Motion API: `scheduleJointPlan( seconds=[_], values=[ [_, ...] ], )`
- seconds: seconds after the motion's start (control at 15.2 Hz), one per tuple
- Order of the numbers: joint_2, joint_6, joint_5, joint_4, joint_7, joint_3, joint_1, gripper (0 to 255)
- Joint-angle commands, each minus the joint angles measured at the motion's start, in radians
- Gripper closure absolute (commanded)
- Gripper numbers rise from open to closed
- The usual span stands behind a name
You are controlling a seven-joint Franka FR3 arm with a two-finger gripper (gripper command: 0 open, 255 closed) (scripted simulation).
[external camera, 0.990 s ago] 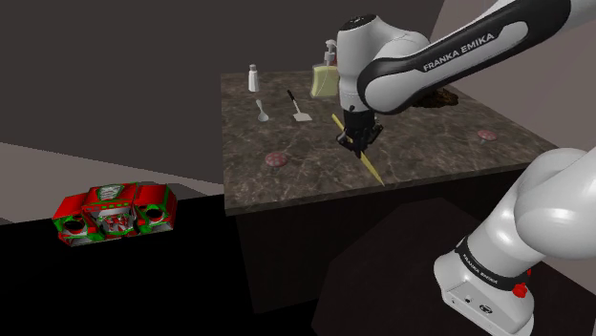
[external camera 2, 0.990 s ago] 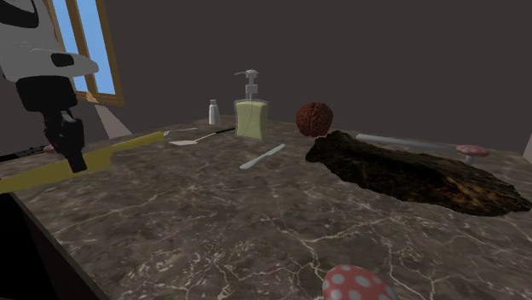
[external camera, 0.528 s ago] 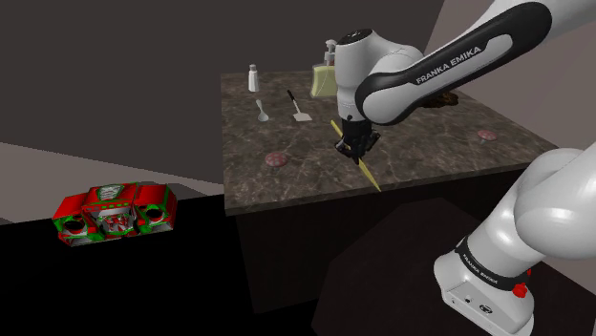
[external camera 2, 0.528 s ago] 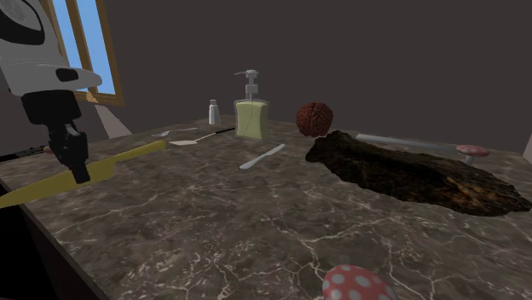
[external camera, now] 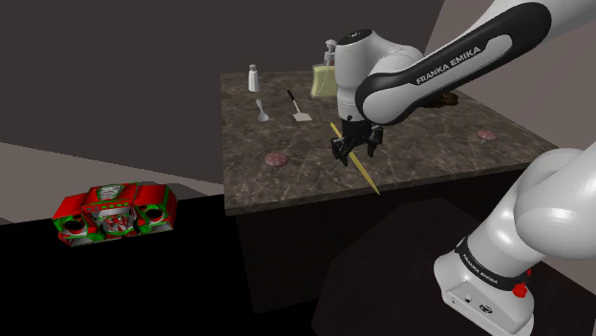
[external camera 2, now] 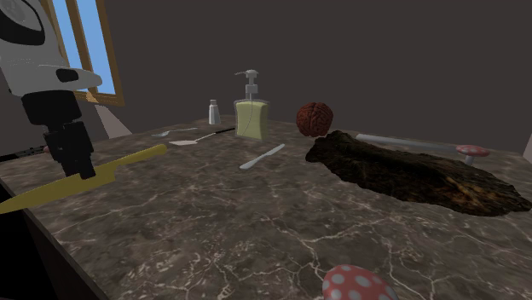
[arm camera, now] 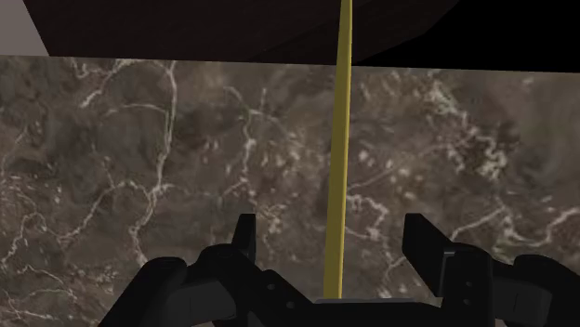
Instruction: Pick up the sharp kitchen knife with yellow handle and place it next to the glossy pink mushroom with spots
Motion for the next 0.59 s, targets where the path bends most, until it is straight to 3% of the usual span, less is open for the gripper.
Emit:
scheduleJointPlan(
  seconds=[0.0, 0.13, 0.4, 0.53],
  values=[
    [0.0, 0.0, 0.0, 0.0, 0.0, 0.0, 0.0, 0],
    [0.0, 0.0, 0.0, 0.0, 0.0, 0.0, 0.0, 0],
    [-0.054, -0.14, 0.033, 0.085, -0.017, 0.012, 0.018, 0],
    [-0.055, -0.14, 0.033, 0.085, -0.017, 0.012, 0.018, 0]
  ],
)
